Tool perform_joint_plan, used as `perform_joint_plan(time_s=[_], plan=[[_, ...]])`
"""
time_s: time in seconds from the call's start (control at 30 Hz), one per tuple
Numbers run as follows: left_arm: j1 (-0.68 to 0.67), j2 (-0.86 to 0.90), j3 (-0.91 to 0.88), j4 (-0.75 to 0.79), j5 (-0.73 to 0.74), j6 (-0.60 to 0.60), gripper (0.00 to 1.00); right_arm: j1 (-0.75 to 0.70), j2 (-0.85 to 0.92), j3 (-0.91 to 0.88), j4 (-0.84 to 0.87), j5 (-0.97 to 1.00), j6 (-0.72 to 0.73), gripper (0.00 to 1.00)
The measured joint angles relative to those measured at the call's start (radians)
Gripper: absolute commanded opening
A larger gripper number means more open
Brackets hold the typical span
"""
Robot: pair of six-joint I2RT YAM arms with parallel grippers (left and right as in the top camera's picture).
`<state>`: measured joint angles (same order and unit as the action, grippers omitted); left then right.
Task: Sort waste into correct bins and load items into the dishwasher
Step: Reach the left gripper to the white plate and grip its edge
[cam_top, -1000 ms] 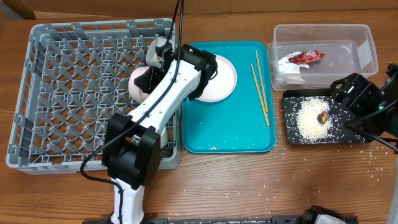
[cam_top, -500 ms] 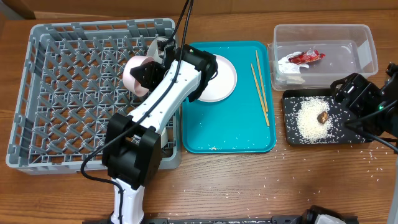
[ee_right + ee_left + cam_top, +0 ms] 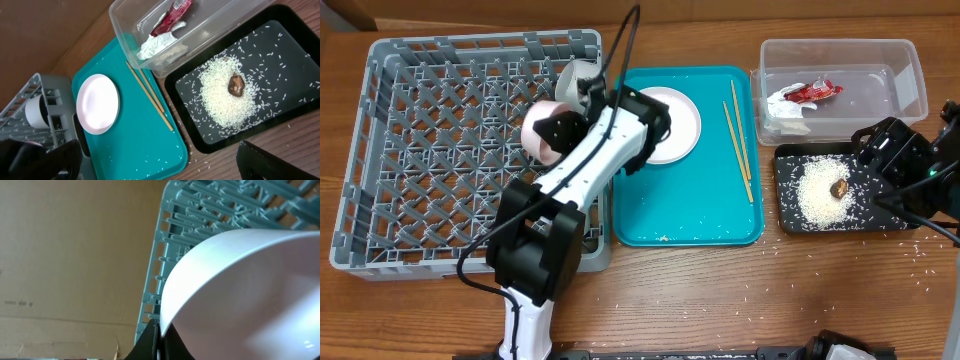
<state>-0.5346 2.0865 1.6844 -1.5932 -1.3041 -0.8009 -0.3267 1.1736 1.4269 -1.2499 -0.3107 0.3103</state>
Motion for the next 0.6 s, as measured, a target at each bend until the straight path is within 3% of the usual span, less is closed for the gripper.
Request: perform_joint_plan(time_s=[0.3, 0.33, 0.4, 0.6], plan=[[-0.046, 0.000, -0.089, 0.049, -0.043, -0.017, 0.07, 0.000, 0.000, 0.000, 0.000, 0.000, 0.000, 1.00], [-0.049, 0.000, -0.092, 0.049, -0.042, -0.016, 0.23, 0.000, 0.000, 0.000, 0.000, 0.000, 0.000, 1.00], [-0.053, 0.000, -0.097, 0.048, -0.024, -0.015, 0.39, 0.000, 0.000, 0.000, 0.000, 0.000, 0.000, 1.00], [-0.053, 0.000, -0.102, 0.045, 0.125, 0.008, 0.42, 0.000, 0.000, 0.000, 0.000, 0.000, 0.000, 1.00]])
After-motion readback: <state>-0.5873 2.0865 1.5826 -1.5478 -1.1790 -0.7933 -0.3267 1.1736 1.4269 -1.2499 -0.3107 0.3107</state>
